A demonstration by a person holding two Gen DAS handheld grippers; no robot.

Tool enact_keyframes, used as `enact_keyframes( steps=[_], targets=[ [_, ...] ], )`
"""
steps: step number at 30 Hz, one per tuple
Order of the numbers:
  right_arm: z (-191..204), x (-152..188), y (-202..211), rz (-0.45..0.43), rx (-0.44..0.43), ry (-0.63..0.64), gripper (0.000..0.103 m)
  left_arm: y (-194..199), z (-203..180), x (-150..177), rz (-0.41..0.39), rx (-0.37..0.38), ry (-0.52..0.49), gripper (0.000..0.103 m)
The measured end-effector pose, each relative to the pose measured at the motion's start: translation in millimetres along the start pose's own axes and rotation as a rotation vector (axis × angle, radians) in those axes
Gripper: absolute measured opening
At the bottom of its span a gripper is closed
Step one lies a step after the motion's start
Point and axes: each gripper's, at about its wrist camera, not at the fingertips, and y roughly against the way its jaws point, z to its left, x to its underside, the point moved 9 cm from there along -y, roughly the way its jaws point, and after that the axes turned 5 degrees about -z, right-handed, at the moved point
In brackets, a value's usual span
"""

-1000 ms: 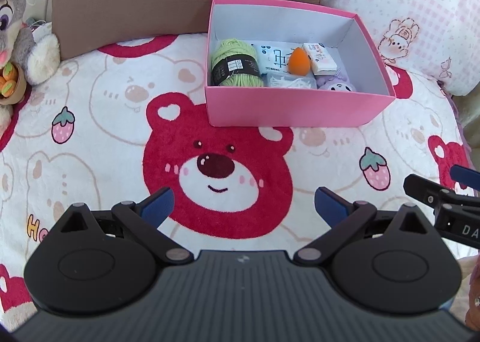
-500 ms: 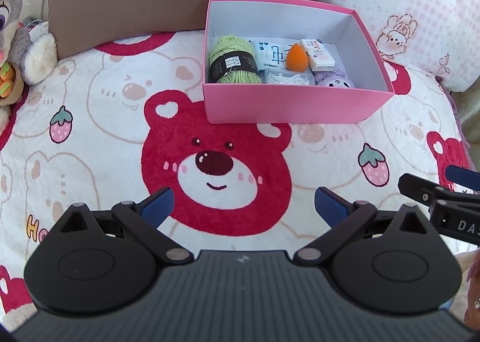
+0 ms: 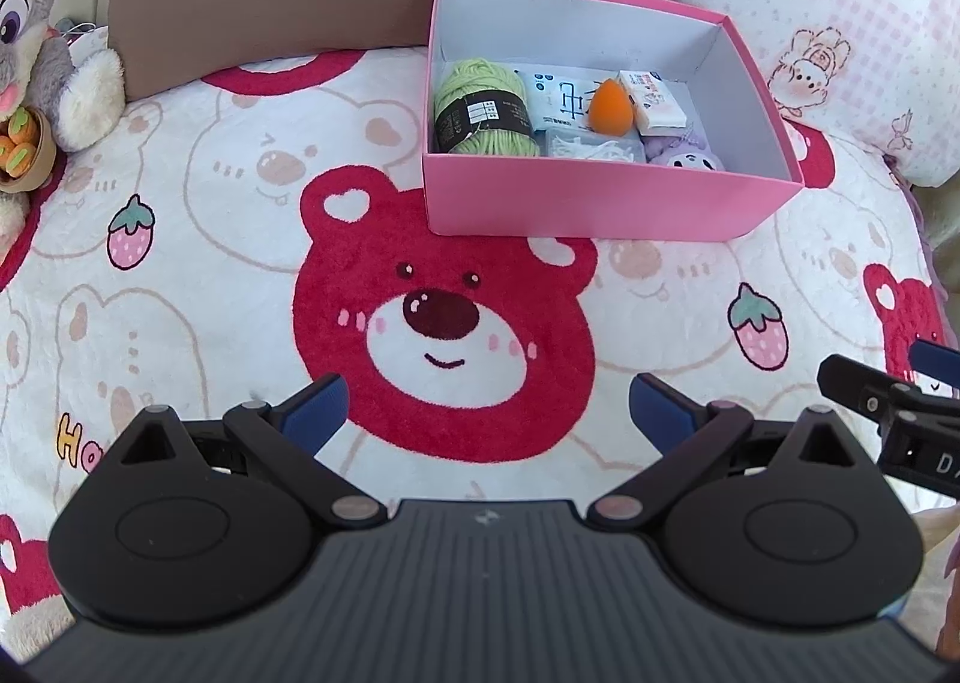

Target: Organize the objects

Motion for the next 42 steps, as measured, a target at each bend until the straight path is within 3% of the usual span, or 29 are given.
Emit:
enact_keyframes(
  steps=[20,42],
  targets=[
    [-1.5,0.6,0.7,0.004,0.012,0.005,0.095,-8.4,0.8,5.9,0.056,0.007,0.024,0.101],
    [-0.6,1.1,5.4,0.004,0.018,0.010,0.095,-5.7,-2.8,8.1,0.059,0.007,-0.003,0.101]
  ],
)
